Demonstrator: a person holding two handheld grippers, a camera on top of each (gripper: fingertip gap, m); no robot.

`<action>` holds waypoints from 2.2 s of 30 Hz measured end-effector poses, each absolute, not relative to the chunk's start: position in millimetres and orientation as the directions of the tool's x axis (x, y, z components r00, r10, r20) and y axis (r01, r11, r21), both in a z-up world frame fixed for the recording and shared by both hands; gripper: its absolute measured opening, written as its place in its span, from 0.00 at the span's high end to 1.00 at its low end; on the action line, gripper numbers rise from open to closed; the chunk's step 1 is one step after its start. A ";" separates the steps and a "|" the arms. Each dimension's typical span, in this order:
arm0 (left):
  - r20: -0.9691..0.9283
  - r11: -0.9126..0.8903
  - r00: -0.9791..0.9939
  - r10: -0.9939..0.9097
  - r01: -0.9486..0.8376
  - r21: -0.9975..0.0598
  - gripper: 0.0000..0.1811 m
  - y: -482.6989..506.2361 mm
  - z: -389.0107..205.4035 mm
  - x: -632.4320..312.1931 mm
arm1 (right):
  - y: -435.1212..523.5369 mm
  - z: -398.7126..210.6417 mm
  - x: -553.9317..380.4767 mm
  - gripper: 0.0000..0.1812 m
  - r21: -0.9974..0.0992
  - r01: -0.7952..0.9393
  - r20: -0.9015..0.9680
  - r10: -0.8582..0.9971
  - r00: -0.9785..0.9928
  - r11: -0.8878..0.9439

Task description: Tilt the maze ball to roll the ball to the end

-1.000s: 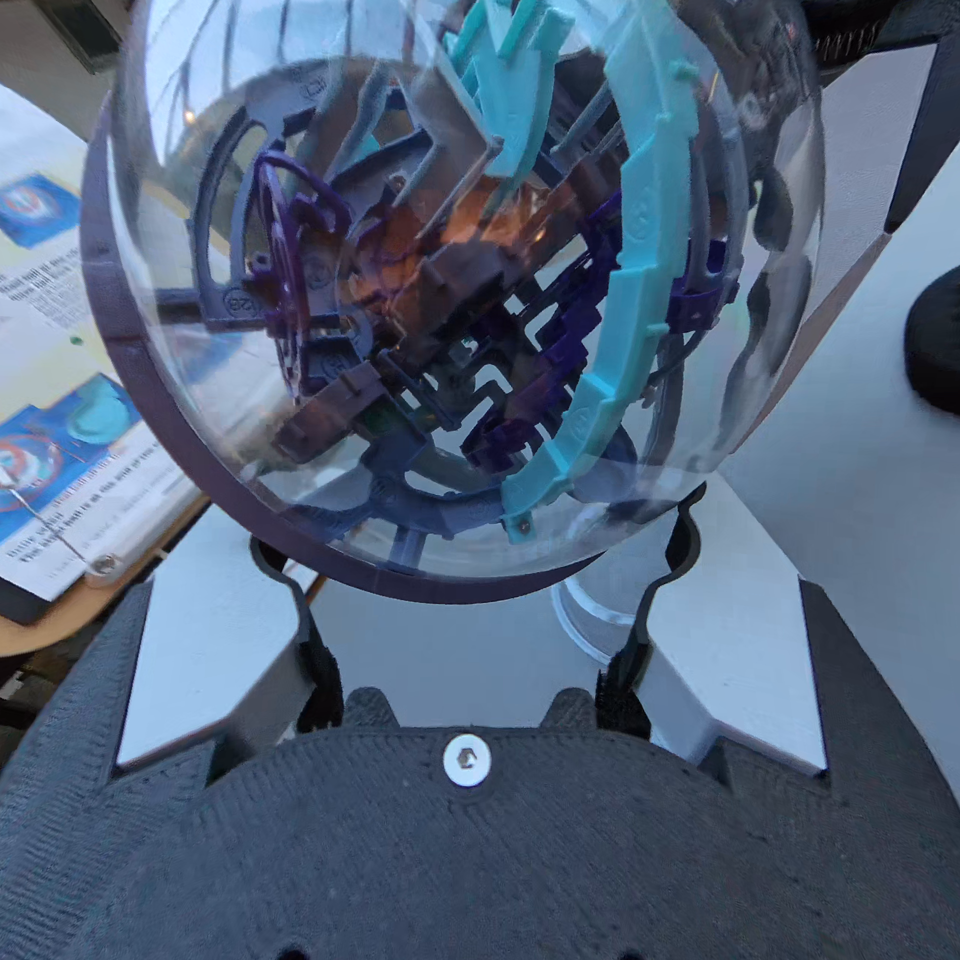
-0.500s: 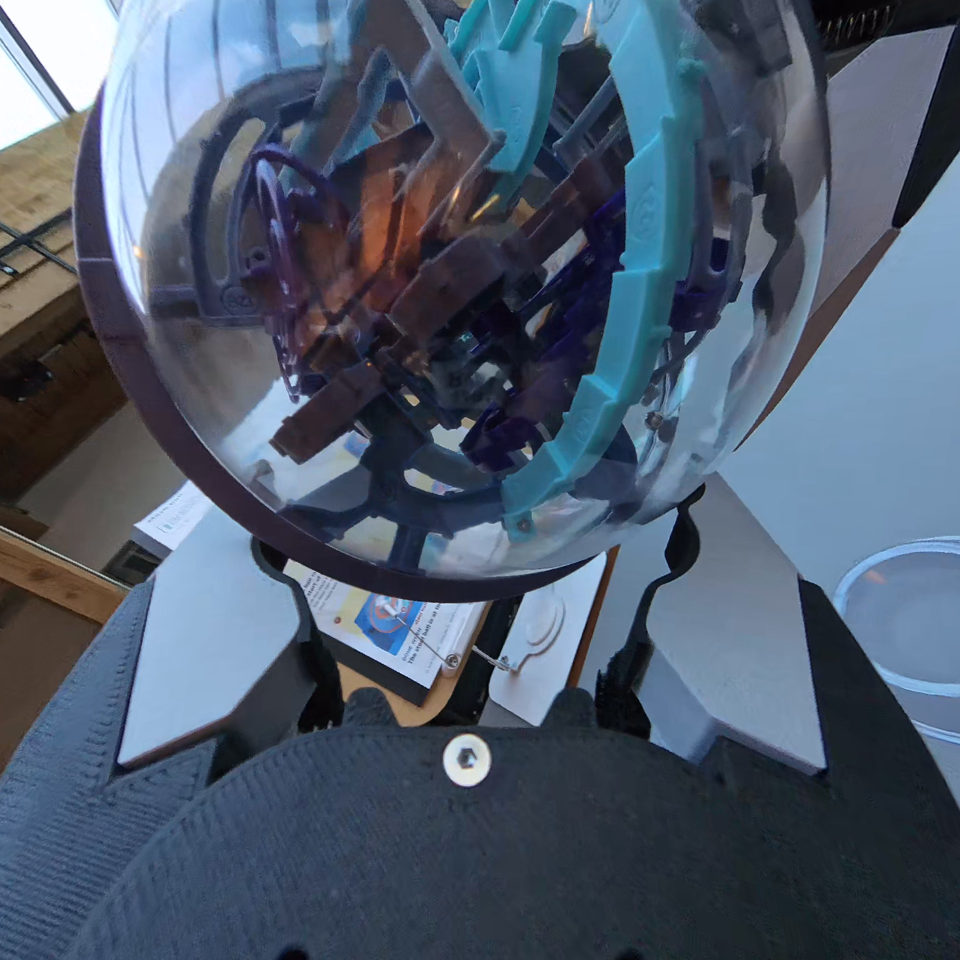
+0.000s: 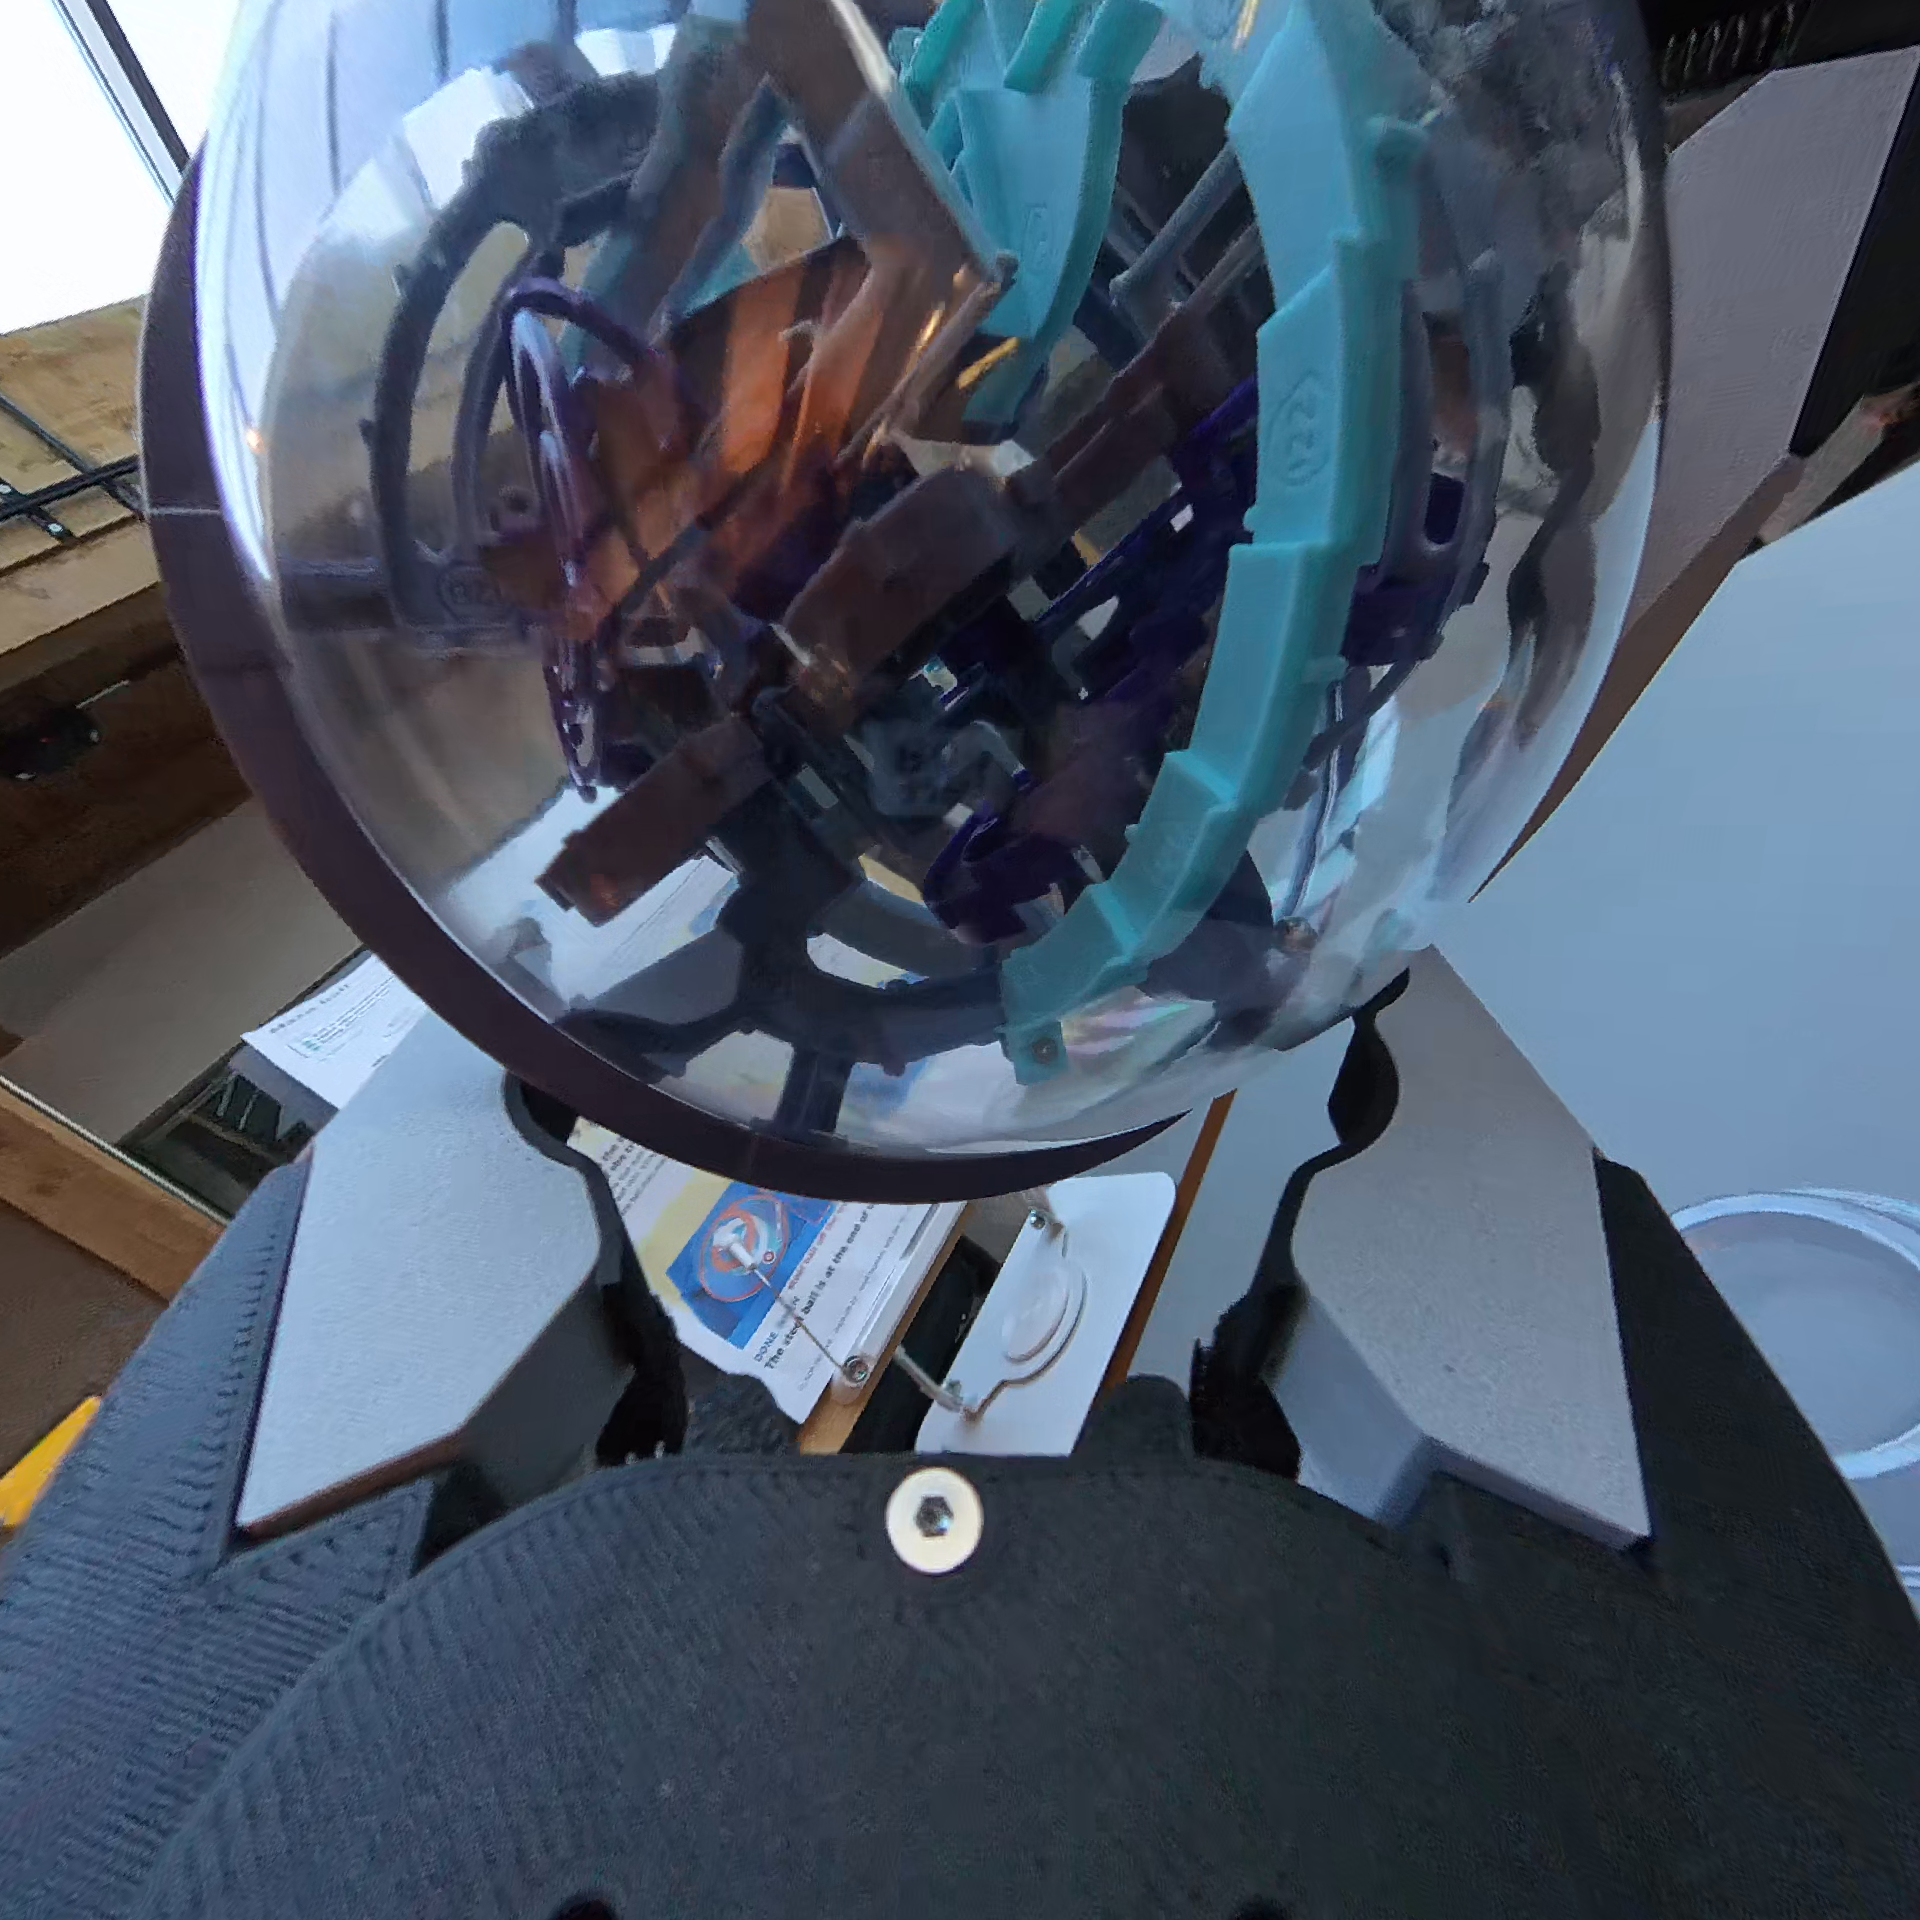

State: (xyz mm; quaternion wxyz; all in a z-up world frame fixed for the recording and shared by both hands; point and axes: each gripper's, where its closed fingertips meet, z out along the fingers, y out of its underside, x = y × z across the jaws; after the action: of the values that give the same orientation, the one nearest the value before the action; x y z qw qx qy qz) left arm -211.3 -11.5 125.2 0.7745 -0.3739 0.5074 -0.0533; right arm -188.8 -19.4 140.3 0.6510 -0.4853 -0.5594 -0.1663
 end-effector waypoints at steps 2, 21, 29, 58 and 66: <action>-0.720 0.705 0.488 -0.494 -0.259 -0.660 0.19 -9.8 120.0 -206.5 | -18.6 136.9 -184.4 0.14 -0.428 0.791 0.894 0.331 0.301 0.438; -0.618 0.615 0.466 -0.633 -0.180 -0.767 0.19 -4.3 84.3 -184.4 | -13.0 104.2 -164.4 0.14 -0.459 0.825 0.849 0.437 0.298 0.329; -0.593 0.577 0.452 -0.666 -0.191 -0.794 0.19 -0.2 64.1 -177.4 | -9.5 84.9 -156.2 0.14 -0.479 0.825 0.828 0.467 0.311 0.298; -0.501 0.402 0.398 -0.768 -0.310 -0.862 0.20 -1.8 -38.6 -168.1 | -11.0 -15.0 -141.5 0.14 -0.593 0.775 0.717 0.582 0.384 0.220; -0.471 0.354 0.394 -0.789 -0.336 -0.873 0.20 -10.9 -55.9 -171.3 | -19.0 -32.2 -143.3 0.14 -0.615 0.764 0.684 0.615 0.393 0.195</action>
State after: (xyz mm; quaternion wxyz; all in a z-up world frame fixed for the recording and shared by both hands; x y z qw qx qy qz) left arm -171.3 -10.9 -55.9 0.6369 -0.5400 0.5207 -0.1778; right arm -143.3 -19.0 -32.2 0.5466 -0.6308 -0.5465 -0.0685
